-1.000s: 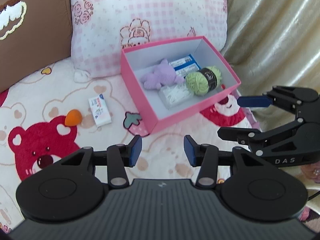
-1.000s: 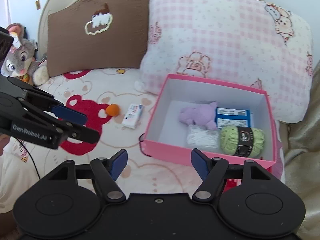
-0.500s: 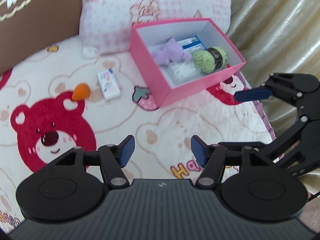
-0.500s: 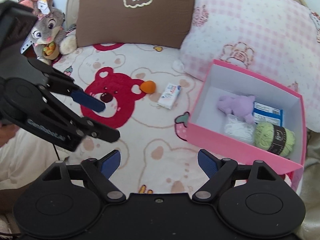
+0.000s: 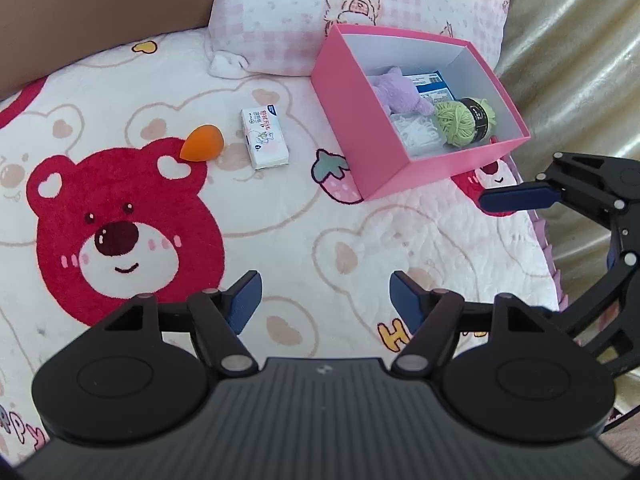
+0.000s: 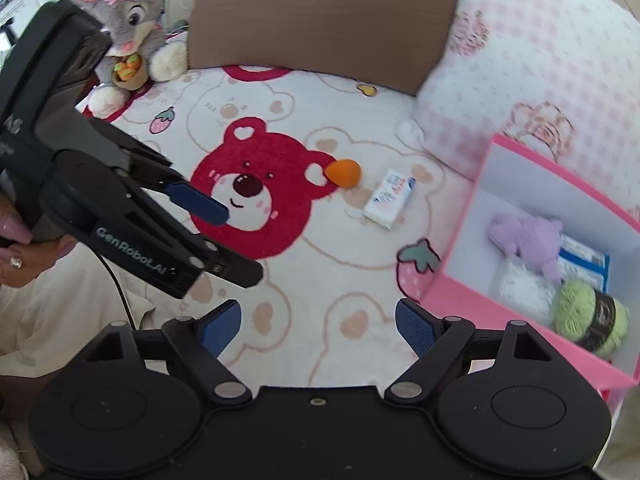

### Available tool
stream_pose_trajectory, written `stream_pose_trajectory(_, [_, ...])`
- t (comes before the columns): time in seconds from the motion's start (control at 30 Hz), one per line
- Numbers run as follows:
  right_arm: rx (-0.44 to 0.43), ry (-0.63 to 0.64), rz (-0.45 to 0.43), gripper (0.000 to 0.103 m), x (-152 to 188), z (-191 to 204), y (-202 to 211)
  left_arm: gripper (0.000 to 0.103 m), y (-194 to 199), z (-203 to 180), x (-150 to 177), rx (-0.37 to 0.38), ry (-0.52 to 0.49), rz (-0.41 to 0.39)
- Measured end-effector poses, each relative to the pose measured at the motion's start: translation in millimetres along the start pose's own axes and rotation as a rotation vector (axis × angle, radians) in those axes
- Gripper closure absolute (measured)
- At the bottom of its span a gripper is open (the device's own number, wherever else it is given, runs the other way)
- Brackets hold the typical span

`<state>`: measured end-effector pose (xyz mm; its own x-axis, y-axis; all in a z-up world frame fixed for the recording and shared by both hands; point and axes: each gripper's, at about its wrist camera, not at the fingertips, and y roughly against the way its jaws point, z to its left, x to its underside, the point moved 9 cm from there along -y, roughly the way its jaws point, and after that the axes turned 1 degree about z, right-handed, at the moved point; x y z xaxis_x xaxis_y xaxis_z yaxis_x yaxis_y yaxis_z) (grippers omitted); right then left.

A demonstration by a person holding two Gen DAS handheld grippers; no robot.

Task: Organize objects
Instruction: 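Move the open left gripper toward the small white box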

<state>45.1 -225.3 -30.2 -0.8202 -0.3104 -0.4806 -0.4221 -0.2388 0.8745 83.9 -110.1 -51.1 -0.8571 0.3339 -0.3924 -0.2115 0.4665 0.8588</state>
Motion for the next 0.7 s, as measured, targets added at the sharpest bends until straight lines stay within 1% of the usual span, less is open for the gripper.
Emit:
stream_pose_trajectory(0.07, [0.001, 0.012, -0.009, 0.016, -3, 4, -3, 0.031, -1, 2, 0, 0.004, 0.014, -0.001])
stream_pose_trajectory(0.17, [-0.005, -0.009, -0.011, 0.016, -5, 5, -11, 0.030, -6, 8, 0, 0.035, 0.030, -0.005])
stream_pose_trajectory(0.23, [-0.015, -0.023, -0.018, 0.016, -7, 6, -18, 0.030, -8, 14, -1, 0.037, 0.030, -0.031])
stream_pose_trajectory(0.27, [-0.027, -0.023, -0.025, 0.016, -7, 8, -22, 0.030, -8, 16, -2, 0.036, 0.032, -0.047])
stream_pose_trajectory(0.33, [-0.087, -0.043, -0.051, 0.016, -5, 11, -33, 0.030, -10, 22, -2, 0.057, 0.054, -0.050])
stream_pose_trajectory(0.37, [-0.082, -0.062, -0.047, 0.016, -2, 10, -41, 0.030, -11, 25, -2, 0.058, 0.063, -0.053])
stream_pose_trajectory(0.43, [-0.062, -0.075, -0.027, 0.016, 4, 8, -56, 0.030, -14, 31, -2, 0.051, 0.062, -0.062])
stream_pose_trajectory(0.5, [-0.046, -0.033, -0.026, 0.016, 6, 9, -64, 0.030, -19, 37, -1, 0.045, 0.071, -0.060])
stream_pose_trajectory(0.57, [-0.003, 0.038, -0.039, 0.016, 4, 13, -68, 0.030, -27, 42, 0, 0.046, 0.060, -0.049])
stream_pose_trajectory(0.63, [0.049, 0.092, -0.047, 0.016, 0, 13, -72, 0.030, -35, 48, 2, 0.019, 0.062, -0.043])
stream_pose_trajectory(0.7, [0.098, 0.078, -0.094, 0.016, -5, 7, -73, 0.030, -42, 54, 2, 0.003, 0.065, -0.046])
